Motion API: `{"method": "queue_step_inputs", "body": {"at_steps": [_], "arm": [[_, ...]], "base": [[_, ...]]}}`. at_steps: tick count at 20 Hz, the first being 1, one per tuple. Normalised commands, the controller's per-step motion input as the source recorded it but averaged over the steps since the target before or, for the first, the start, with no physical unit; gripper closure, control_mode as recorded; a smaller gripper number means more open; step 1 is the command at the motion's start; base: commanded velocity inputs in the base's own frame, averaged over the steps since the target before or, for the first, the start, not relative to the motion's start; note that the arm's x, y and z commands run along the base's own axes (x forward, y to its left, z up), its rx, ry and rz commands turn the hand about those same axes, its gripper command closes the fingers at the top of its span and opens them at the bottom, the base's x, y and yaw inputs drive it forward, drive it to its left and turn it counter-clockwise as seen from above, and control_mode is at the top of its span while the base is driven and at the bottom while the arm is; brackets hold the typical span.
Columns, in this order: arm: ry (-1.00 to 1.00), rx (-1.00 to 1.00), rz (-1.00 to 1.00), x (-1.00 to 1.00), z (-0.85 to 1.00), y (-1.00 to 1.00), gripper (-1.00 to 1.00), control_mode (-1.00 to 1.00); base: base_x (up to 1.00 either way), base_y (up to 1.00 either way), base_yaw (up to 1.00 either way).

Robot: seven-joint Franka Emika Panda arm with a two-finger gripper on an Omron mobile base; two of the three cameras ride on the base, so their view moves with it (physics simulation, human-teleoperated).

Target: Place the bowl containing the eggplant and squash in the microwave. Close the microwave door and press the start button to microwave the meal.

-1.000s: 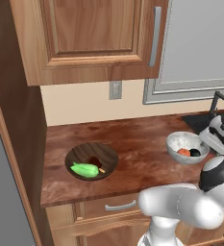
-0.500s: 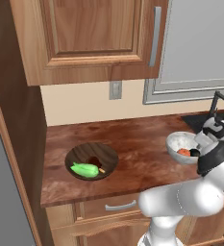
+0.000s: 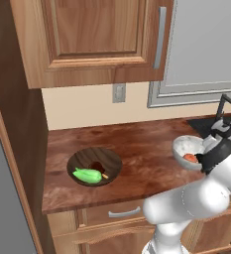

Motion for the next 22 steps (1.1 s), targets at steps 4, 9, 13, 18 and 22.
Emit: {"method": "queue_step_inputs", "body": {"at_steps": [4,9,13,18,22], "arm": [[0.0,0.0,0.01,-0.02,0.2,0.0,1.0,-1.0],[0.0,0.0,0.04,-0.09,0.59,0.13,1.0,-1.0],[0.0,0.0,0.04,-0.23,0.73,0.16,1.0,-1.0],[0.0,0.0,0.07,-0.4,0.61,0.4,1.0,-1.0],[0.0,0.0,0.12,-0.64,0.34,0.58,1.0,-1.0]], "base": [[0.0,0.0,0.0],[0.0,0.0,0.0],[0.0,0.0,0.0],[0.0,0.0,0.0],[0.0,0.0,0.0]]}}
